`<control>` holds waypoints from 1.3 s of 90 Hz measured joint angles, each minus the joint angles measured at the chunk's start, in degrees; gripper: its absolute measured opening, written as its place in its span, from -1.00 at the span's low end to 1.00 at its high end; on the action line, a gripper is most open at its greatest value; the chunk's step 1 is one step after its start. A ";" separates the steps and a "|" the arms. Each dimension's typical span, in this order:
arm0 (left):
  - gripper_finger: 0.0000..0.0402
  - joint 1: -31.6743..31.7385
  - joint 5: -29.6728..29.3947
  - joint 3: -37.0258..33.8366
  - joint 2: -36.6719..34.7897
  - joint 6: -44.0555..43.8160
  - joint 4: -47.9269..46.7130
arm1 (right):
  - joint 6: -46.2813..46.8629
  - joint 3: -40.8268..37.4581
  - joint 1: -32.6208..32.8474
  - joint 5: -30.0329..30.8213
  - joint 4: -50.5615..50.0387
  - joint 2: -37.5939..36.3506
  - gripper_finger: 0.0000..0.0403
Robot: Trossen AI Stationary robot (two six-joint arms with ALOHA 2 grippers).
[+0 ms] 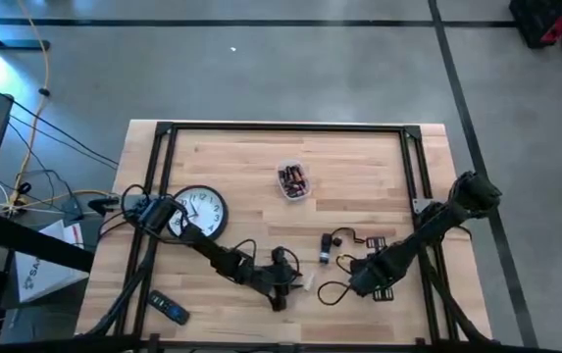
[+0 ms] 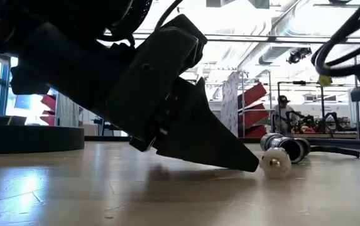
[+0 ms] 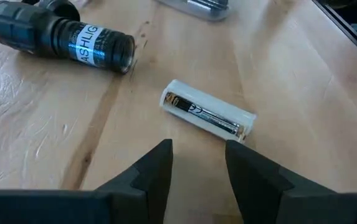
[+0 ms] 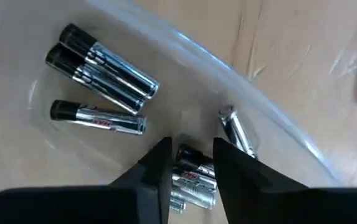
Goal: Insert battery
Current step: Insert the silver battery into the battery holder
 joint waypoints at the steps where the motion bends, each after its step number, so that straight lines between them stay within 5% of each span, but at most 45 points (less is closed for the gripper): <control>1: -0.34 0.00 0.00 0.00 0.00 0.00 0.01 | 0.07 -0.16 0.00 -0.09 0.20 -0.05 -0.59; 28: -0.34 0.00 -0.02 -0.01 0.02 0.00 0.00 | -0.45 0.37 -0.04 -0.35 -0.82 0.14 -0.59; 51: -0.34 0.00 -0.02 -0.03 0.02 0.00 0.00 | -1.50 5.18 -0.02 5.79 -9.26 0.23 -0.59; 117: -0.34 0.00 -0.04 -0.03 0.04 0.00 0.00 | -2.99 -1.83 -0.03 5.17 -4.91 -0.08 -0.70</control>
